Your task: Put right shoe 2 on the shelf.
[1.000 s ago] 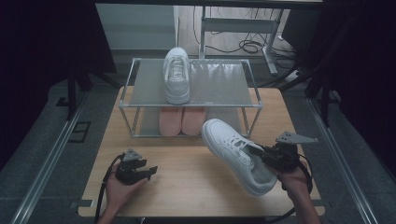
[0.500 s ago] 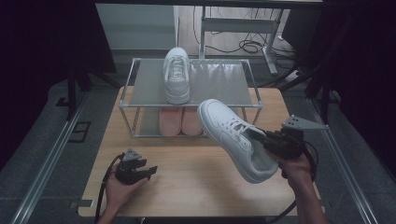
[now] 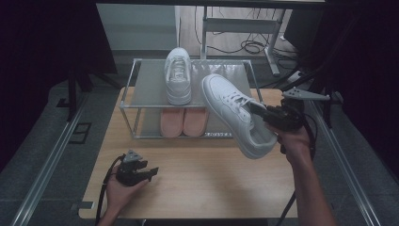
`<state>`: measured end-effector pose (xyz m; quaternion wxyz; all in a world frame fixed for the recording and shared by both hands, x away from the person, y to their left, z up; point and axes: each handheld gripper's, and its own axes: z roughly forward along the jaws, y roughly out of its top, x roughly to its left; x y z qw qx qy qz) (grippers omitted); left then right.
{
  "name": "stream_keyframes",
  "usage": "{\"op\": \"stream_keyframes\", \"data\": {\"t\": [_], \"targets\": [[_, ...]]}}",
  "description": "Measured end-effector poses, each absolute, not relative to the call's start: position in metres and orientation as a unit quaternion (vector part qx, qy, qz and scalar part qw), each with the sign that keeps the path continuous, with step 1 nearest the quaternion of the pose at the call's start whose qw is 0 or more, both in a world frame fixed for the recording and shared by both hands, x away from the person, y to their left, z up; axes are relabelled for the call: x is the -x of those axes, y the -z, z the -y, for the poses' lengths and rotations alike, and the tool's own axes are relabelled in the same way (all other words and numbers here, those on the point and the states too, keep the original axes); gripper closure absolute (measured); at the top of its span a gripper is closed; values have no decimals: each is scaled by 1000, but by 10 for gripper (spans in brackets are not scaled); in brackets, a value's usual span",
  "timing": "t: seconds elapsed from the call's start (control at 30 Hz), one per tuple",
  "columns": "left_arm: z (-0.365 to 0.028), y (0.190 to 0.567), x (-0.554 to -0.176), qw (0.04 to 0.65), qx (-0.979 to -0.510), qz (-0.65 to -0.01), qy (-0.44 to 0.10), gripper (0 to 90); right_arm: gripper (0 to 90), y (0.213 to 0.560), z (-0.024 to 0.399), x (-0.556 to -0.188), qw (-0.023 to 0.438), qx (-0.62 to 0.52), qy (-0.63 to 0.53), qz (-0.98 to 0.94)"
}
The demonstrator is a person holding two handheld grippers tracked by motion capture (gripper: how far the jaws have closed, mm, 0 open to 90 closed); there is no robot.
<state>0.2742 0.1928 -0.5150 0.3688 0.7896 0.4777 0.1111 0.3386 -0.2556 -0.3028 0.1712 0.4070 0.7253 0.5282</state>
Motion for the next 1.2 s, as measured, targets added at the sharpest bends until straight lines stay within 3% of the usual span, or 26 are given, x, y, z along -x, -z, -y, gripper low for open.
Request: {"op": "stream_keyframes", "data": {"t": [1.2], "targets": [[-195,513,-274,375,-787,-477,-110,433,823,272,186,-457,214,-509,-460,-695]]}}
